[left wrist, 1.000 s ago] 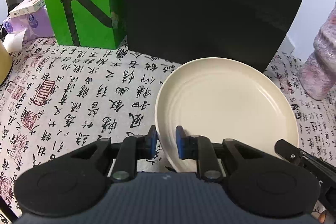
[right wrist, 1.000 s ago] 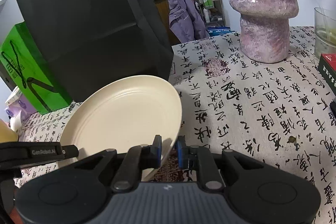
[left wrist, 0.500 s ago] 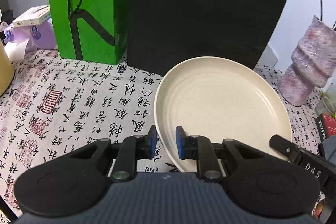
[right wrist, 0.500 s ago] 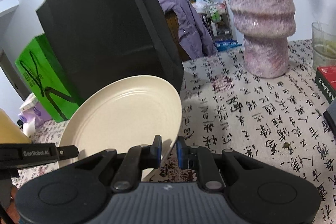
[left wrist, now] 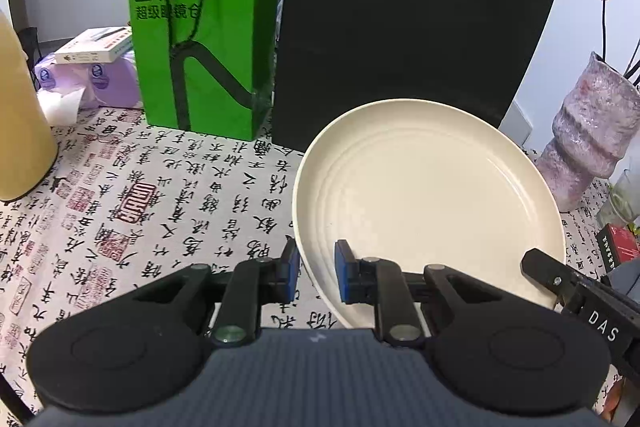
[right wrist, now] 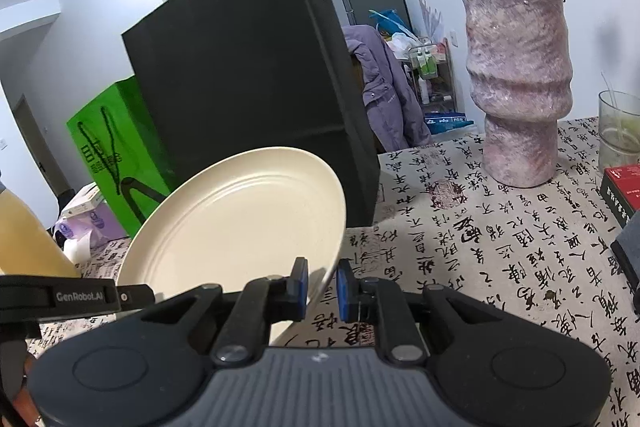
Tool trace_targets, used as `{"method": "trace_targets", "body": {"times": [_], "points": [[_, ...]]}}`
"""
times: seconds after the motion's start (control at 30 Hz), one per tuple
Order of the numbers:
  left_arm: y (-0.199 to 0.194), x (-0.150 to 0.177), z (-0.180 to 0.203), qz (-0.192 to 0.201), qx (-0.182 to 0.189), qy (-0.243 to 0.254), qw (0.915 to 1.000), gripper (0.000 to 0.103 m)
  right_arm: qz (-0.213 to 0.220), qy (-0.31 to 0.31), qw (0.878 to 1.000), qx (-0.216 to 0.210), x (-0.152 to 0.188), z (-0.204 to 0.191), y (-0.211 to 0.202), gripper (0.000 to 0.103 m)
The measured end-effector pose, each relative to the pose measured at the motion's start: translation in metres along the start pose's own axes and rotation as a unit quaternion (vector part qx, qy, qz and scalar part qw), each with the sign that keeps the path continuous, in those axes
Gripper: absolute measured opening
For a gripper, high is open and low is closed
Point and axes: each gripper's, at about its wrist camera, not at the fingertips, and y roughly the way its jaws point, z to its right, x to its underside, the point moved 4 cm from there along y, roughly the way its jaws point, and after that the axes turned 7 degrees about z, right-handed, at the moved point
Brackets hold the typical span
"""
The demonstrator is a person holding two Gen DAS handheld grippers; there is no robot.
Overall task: Organize plates and bowls
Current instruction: 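Lift the cream plate off the table with both grippers, then carry the cream plate with both grippers back toward the blue bowl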
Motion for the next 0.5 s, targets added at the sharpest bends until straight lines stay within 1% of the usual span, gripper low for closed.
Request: {"method": "trace_targets", "body": {"times": [0.33, 0.5], "points": [[-0.033, 0.004, -0.003, 0.015, 0.006, 0.005, 0.9999, 0.019, 0.016, 0.007, 1.000, -0.005, -0.001, -0.008, -0.034, 0.014], [-0.052, 0.008, -0.003, 0.026, 0.007, 0.016, 0.9995, 0.019, 0.022, 0.010, 1.000, -0.006, 0.001, -0.011, -0.053, 0.014]]}}
